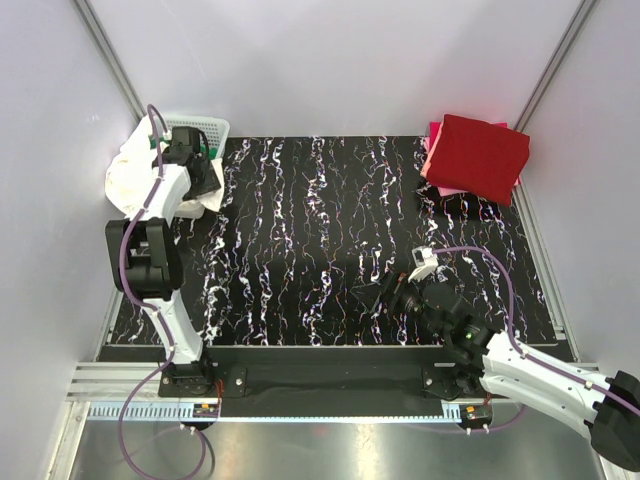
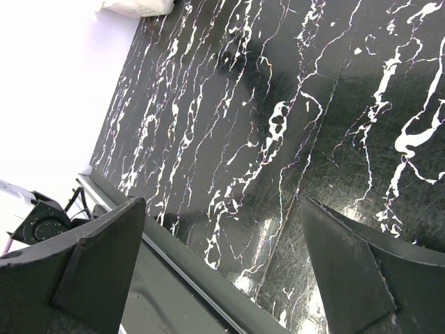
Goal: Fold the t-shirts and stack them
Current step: Grab the tshirt from the pile
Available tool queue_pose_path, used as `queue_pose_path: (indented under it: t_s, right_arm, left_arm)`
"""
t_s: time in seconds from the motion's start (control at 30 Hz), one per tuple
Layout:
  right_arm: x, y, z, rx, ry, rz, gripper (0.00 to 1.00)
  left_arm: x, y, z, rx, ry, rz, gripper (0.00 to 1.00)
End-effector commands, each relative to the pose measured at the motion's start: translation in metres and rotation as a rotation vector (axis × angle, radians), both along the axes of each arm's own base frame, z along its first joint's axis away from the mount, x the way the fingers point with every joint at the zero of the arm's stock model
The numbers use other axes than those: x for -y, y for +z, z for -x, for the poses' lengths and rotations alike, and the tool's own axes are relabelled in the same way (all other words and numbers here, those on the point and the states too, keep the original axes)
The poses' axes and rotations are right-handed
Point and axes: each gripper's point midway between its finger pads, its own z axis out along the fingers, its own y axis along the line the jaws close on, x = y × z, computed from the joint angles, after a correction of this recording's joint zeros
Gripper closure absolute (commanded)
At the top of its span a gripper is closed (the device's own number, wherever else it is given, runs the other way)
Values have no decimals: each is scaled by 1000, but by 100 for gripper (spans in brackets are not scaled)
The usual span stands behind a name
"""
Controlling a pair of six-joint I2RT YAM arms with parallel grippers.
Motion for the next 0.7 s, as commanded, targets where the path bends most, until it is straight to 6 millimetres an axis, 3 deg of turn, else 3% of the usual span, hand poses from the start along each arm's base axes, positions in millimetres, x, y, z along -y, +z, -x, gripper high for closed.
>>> queue_pose_path:
  t_s: [0.0, 0.17, 0.27, 0.3, 0.33, 0.4, 0.47, 0.6, 0.67]
  right_arm:
    - [0, 14, -8, 44, -34, -34, 0]
    - [0, 14, -7, 42, -34, -34, 0]
    - [0, 14, -7, 42, -34, -33, 0]
    - [0, 15, -8, 44, -34, -34, 0]
    - [0, 14, -8, 42, -34, -33, 1]
    - [0, 13, -8, 40, -35, -30, 0]
    - [-1, 13, -8, 38, -34, -30, 0]
    - [-2, 13, -9, 38, -34, -28, 0]
    - [-2, 11, -9, 32, -34, -21, 0]
  left_arm:
    - [4, 15, -11, 62, -8, 19, 36]
    - [2, 13, -11, 59, -8, 12, 36]
    - [3, 14, -14, 65, -7, 14, 63]
    - [2, 19, -16, 74, -7, 14, 82]
    - [3, 21, -16, 76, -5, 16, 93]
    - [1, 35, -16, 102, 2, 10, 100]
    - [-1, 52, -15, 137, 15, 3, 100]
    - [2, 130, -16, 287, 22, -2, 100]
    - [12, 159, -13, 328, 4, -10, 100]
